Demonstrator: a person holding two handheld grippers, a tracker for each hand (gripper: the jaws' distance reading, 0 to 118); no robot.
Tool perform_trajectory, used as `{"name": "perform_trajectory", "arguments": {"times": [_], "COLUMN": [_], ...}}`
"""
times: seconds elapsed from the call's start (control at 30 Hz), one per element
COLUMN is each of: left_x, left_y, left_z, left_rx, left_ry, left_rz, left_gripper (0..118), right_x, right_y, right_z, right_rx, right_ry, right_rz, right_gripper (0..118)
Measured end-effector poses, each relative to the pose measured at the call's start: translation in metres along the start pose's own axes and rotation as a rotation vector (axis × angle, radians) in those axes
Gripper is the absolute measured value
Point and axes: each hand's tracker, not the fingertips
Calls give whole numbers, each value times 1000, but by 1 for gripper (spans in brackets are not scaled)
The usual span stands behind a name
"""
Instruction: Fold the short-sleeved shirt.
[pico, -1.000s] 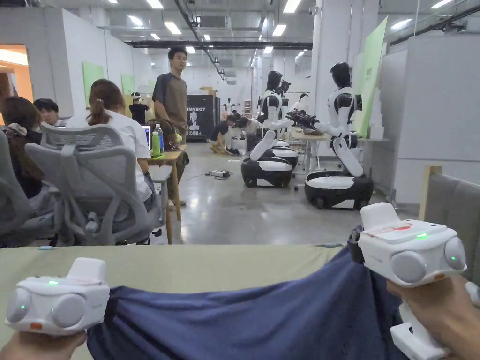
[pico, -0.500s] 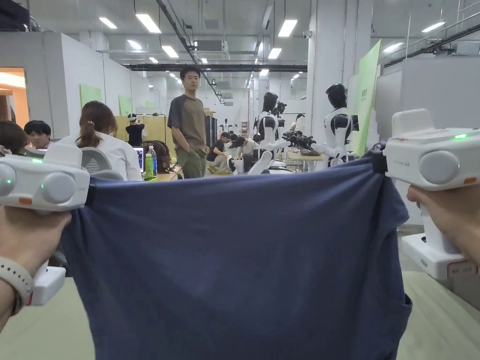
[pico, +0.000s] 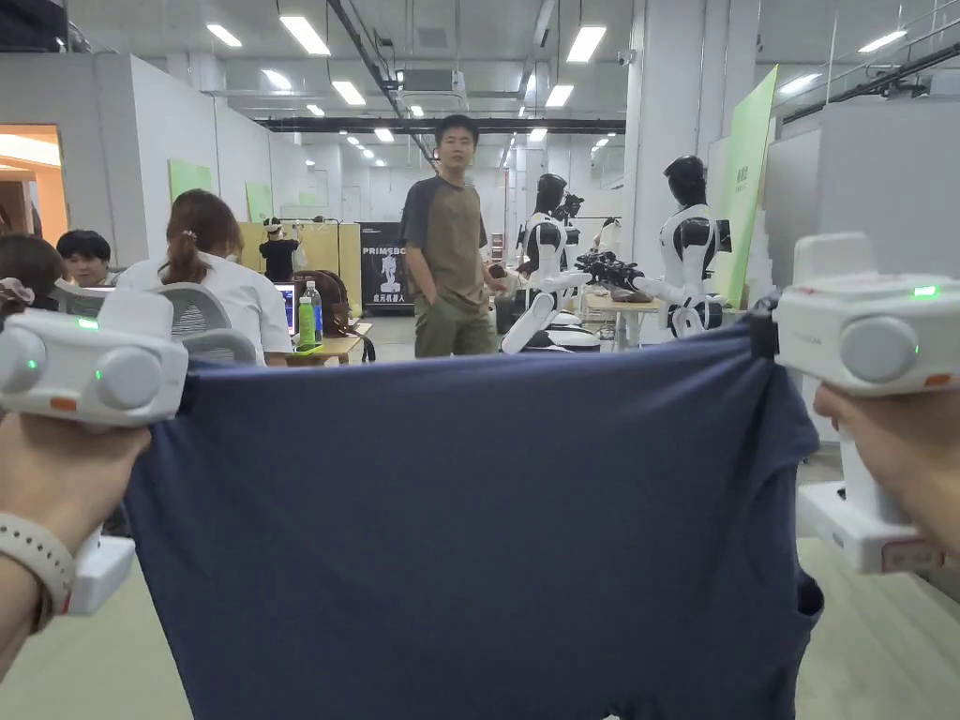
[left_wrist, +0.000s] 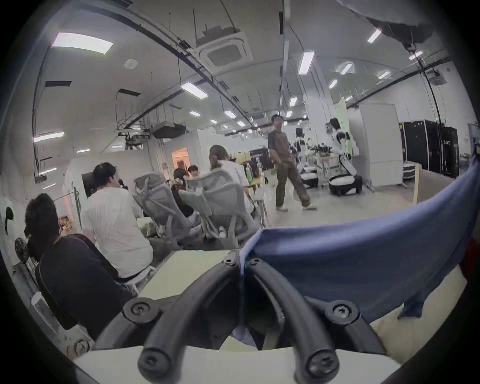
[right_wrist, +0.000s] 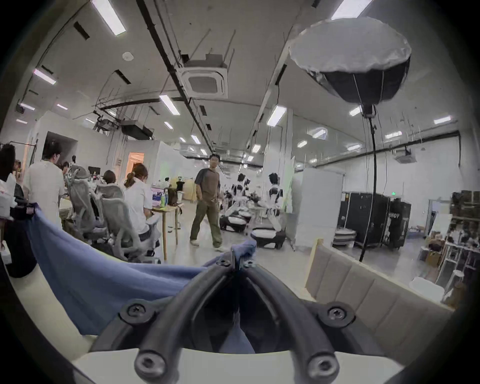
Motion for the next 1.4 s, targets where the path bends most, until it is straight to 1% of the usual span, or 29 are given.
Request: {"name": "perform_trajectory", "arguments": {"times": [0.13,0.3,0.4,0.5,0.57,0.6,0.73,0.83,0.87,0.97,1.03,1.1,1.13,1.2,1.23,1.27,1.3,1.33,1.37,1.4], "left_x": [8,4,2,-2,-5,-5,-8,-7,-5,1,5,9,9,6,5,4,5,5,4,4], "left_y": [-30,-42,-52,-73,-94,-107,-171,-226,-252,-313,-361,-398,-413,-433,-436,-436,-431,-425,-419,-410], "left_z": [1,20,41,69,90,101,142,168,177,194,196,199,201,198,200,202,210,213,216,221], "left_rx": [-40,-49,-59,-72,-95,-110,-170,-246,-280,-380,-478,-554,-585,-605,-598,-590,-572,-540,-511,-461], "left_ry": [-9,-22,-41,-67,-95,-105,-158,-190,-204,-232,-250,-252,-251,-264,-262,-269,-277,-271,-262,-259], "left_rz": [8,6,2,7,24,28,20,8,4,-15,-4,4,9,41,56,63,76,88,100,123], "left_gripper": [0,0,0,0,0,0,0,0,0,0,0,0,0,0,1,6,22,63,63,74], "right_x": [-5,4,6,16,24,26,35,44,46,50,50,50,52,56,55,56,58,59,57,55], "right_y": [-34,-43,-53,-71,-91,-102,-163,-215,-241,-302,-348,-385,-401,-419,-424,-424,-424,-420,-413,-403], "right_z": [4,20,43,71,92,103,148,175,184,206,219,232,236,242,246,248,249,250,253,255], "right_rx": [4,-18,-34,-60,-109,-128,-204,-290,-347,-452,-557,-636,-674,-730,-736,-727,-721,-704,-691,-668], "right_ry": [-19,-4,-4,6,19,28,56,96,100,128,147,151,151,156,158,159,165,177,179,174], "right_rz": [30,8,7,4,-2,-1,59,53,72,86,103,97,78,39,33,34,25,6,-2,-1], "right_gripper": [1,1,1,1,1,1,1,1,1,1,1,1,1,1,2,8,25,52,52,61]}}
